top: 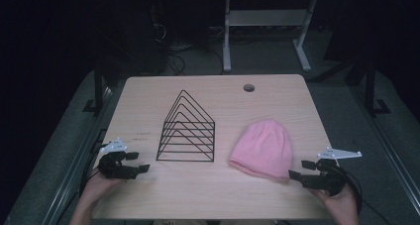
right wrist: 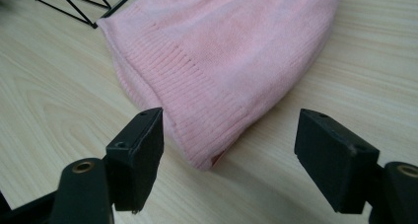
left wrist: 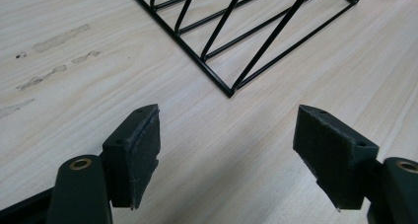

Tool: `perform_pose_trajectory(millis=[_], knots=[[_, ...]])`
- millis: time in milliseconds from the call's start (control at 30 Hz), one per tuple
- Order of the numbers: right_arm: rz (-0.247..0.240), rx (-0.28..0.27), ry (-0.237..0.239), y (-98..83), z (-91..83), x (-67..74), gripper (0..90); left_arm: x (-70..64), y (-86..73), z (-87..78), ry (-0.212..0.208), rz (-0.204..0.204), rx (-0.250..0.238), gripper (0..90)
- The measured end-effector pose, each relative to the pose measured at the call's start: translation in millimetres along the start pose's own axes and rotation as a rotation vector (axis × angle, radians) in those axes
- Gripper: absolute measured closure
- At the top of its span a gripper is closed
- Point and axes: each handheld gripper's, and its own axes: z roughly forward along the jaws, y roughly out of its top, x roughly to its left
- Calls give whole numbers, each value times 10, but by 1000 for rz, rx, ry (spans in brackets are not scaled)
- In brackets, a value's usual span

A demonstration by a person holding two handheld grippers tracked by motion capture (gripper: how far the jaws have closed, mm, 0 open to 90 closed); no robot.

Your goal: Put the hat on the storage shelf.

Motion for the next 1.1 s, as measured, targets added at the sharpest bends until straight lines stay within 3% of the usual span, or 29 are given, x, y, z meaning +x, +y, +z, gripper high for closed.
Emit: perform_pose_trajectory(millis=[267, 767, 1100], knots=[[-9, 13, 52, 145, 40, -26, 241, -9, -11, -12, 3, -14, -8, 262], [-39, 68, 59, 572, 140, -76, 227, -36, 1, -10, -10, 5, -8, 262], [-38, 120, 74, 713, 293, -92, 220, -47, 11, -16, -5, 8, -27, 262]])
